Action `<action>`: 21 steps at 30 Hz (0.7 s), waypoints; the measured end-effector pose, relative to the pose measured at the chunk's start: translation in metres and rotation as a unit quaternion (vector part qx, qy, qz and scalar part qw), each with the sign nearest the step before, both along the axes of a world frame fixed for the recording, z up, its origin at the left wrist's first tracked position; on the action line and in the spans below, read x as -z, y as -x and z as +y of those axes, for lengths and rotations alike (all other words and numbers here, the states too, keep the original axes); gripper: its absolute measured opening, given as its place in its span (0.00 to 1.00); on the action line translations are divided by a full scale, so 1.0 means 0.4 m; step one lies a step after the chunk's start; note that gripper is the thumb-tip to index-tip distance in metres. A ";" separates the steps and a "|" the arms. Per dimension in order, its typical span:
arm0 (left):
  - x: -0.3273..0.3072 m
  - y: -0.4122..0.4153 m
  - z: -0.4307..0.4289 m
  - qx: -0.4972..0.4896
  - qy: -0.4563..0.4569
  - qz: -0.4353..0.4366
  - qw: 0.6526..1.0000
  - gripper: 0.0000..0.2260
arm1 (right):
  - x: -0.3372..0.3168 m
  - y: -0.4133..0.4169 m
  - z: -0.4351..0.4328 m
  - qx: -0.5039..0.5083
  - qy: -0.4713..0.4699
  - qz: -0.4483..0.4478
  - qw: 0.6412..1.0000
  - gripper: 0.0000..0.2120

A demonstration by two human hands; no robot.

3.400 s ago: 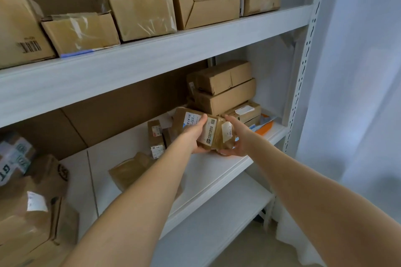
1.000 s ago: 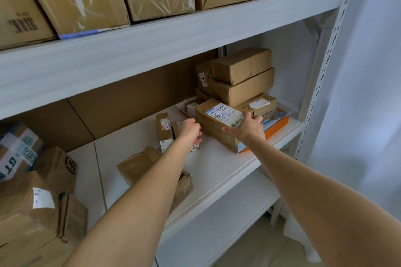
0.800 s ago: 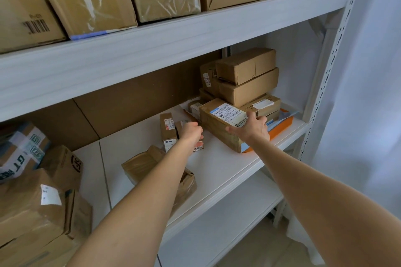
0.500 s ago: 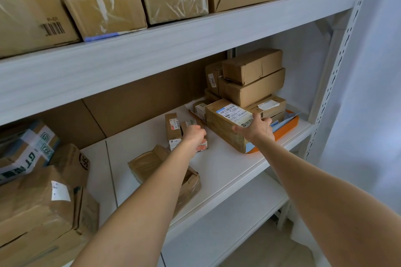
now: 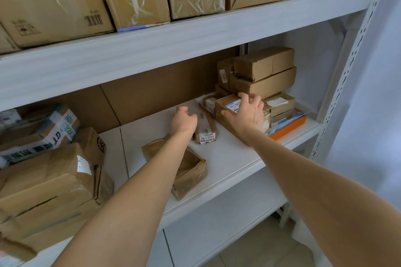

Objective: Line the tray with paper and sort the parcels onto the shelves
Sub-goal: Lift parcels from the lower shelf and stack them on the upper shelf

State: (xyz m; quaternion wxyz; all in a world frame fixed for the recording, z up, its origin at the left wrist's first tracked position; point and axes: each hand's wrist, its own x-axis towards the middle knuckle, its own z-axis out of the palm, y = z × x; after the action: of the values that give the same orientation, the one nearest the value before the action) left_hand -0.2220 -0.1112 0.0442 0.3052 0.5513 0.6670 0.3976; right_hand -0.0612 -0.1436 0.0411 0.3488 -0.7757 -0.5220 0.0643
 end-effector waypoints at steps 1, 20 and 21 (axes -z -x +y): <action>-0.005 0.031 -0.015 -0.027 -0.018 0.013 0.999 0.20 | -0.005 0.030 -0.009 -0.022 -0.003 -0.001 1.000 0.34; 0.141 0.268 -0.261 -0.068 0.283 -0.228 0.929 0.30 | 0.149 0.292 -0.076 -0.211 0.323 0.287 0.877 0.36; 0.142 0.272 -0.261 -0.062 0.289 -0.241 0.924 0.29 | 0.148 0.292 -0.080 -0.206 0.328 0.304 0.871 0.34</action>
State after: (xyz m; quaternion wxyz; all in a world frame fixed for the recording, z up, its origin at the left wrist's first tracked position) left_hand -0.3306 -0.2155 -0.0126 0.5778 0.2842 0.6919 0.3266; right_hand -0.1782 -0.1755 -0.0179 0.1942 -0.6629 -0.4869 0.5345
